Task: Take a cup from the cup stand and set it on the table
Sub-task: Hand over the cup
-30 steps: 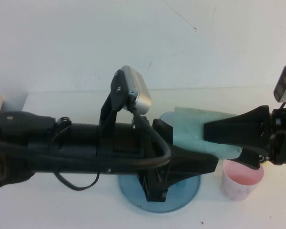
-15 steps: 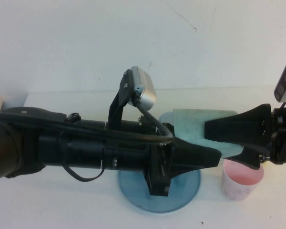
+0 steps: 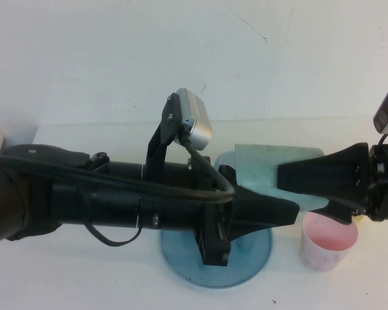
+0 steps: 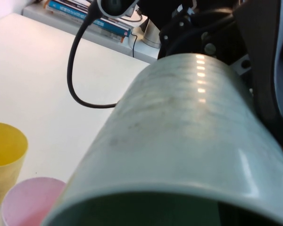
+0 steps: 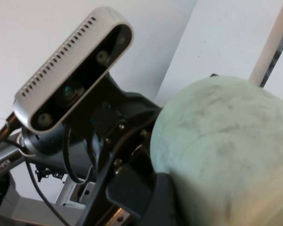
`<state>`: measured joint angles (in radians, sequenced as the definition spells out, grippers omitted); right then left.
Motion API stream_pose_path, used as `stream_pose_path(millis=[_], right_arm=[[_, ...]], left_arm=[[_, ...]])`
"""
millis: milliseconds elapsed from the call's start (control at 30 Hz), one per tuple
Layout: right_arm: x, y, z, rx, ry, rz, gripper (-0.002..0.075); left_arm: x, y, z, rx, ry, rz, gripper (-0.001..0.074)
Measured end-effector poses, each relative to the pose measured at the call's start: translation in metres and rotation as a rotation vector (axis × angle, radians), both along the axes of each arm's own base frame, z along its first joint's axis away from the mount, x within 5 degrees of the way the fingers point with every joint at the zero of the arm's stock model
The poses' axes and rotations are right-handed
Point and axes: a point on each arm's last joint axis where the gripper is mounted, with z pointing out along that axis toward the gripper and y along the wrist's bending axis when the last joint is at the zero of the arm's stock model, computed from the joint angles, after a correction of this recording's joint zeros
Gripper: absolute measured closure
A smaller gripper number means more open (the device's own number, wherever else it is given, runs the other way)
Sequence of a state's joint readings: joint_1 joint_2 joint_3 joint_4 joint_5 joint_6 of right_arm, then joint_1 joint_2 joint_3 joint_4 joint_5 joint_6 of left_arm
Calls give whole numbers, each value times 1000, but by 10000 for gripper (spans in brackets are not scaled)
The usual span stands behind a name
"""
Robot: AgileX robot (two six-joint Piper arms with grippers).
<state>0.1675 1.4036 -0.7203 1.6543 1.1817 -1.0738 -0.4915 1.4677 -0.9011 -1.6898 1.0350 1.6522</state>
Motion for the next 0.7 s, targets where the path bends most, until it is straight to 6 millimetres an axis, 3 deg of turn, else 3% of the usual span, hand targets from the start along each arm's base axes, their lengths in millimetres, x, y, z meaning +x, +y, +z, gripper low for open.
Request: stream_pose_path(millis=[433,700], right_arm=[[1,0,1,-3,-73,1,123],[1,0,1,-7,-99,4,53]], left_arm=[[0,0,1,0,-32,-3,678],[-4,0,2,-17,-16,-47,706]])
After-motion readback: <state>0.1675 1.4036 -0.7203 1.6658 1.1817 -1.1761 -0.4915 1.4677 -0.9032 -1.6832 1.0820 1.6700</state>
